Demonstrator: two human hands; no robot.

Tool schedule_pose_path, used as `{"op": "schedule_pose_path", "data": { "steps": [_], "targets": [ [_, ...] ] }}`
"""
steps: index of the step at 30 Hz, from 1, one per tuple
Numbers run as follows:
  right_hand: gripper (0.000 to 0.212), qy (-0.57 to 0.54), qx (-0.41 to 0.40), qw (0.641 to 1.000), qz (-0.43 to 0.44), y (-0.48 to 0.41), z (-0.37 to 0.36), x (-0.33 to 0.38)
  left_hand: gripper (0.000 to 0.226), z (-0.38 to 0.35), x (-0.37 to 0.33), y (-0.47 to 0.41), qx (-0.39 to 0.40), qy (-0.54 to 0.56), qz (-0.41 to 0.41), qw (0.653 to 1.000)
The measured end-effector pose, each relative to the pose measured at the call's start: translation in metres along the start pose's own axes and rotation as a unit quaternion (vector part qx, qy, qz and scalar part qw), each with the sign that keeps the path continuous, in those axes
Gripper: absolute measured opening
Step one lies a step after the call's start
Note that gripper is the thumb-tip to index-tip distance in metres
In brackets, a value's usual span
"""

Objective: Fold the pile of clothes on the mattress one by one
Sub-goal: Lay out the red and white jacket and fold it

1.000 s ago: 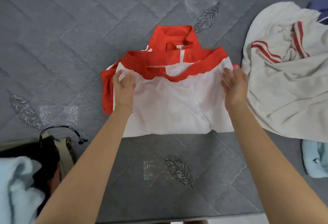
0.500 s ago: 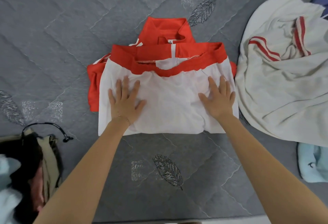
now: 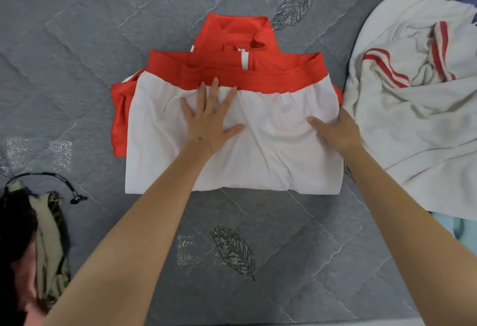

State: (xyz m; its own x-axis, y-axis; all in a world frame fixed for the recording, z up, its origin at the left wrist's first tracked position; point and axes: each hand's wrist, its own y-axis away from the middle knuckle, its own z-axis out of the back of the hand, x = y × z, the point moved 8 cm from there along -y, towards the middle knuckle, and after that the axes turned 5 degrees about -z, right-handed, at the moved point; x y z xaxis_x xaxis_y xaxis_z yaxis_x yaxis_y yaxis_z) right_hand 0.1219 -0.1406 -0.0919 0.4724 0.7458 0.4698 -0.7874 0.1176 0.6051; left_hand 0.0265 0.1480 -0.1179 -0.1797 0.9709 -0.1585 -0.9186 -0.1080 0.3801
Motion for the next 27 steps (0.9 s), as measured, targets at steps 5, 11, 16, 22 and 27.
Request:
{"op": "schedule_pose_path", "data": {
  "steps": [5, 11, 16, 22, 27],
  "targets": [
    [0.075, -0.114, 0.048, 0.992, -0.009, 0.0, -0.009, 0.009, 0.071, 0.021, -0.009, 0.0, -0.044, 0.058, 0.037, 0.997],
    [0.052, -0.262, 0.115, 0.957, -0.056, 0.016, -0.018, 0.015, 0.066, 0.003, -0.079, 0.059, -0.043, 0.037, -0.161, 0.985],
    [0.048, -0.224, 0.079, 0.971, -0.036, 0.029, -0.013, 0.025, 0.072, -0.028, -0.069, 0.061, 0.045, 0.005, -0.133, 0.99],
    [0.018, -0.257, 0.107, 0.96, 0.017, 0.069, -0.022, 0.072, 0.045, 0.035, -0.038, 0.085, -0.098, 0.47, -0.004, 0.877],
    [0.018, -0.286, 0.12, 0.948, 0.069, 0.116, -0.069, 0.137, 0.04, 0.068, 0.003, 0.108, -0.058, 0.734, 0.096, 0.67]
  ]
}}
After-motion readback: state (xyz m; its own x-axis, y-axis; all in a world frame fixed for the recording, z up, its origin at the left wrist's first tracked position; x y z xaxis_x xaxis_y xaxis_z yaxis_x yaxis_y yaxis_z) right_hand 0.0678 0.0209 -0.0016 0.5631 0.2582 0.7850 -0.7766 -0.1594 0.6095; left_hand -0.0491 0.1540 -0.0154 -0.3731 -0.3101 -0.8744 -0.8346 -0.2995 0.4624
